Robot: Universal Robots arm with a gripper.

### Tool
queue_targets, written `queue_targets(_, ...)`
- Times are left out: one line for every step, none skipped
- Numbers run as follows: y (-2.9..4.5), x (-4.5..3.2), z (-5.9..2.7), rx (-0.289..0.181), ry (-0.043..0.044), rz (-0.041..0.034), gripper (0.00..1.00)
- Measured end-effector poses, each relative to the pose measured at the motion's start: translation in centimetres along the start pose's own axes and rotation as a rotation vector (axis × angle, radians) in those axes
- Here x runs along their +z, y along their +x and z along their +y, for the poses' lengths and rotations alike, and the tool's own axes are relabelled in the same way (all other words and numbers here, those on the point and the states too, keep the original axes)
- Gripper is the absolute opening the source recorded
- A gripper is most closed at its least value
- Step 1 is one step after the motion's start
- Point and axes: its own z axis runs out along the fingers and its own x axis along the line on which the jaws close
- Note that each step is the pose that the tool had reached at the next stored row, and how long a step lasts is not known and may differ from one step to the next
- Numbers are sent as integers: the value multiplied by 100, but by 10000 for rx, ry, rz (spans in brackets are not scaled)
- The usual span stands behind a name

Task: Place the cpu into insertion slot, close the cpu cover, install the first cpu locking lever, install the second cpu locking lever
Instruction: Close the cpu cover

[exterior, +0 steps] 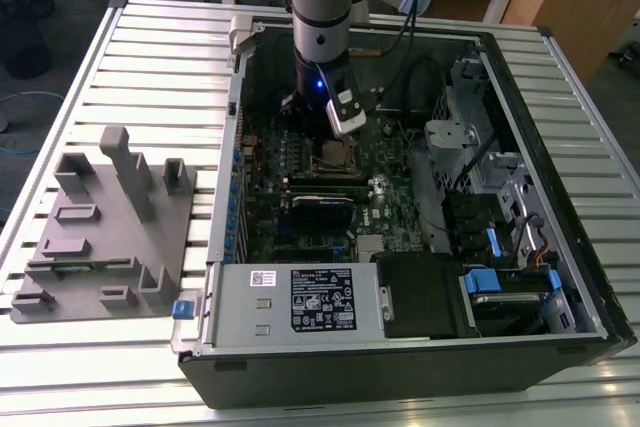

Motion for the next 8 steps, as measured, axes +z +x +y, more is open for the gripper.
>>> queue_targets(3,3,0,-7,-1,-1,11)
queue_targets(5,5,-1,-15,1,-2,11)
queue_targets(7,7,-1,-19,1,-2,11)
queue_targets(9,7,-1,-21,1,-2,11)
queue_targets(10,8,-1,-22,1,-2,11)
queue_targets(11,9,-2,-23,1,-2,11)
queue_targets(13,13,-1,-23,-2,-4,11)
queue_targets(15,16,-2,-24,-1,-3,11)
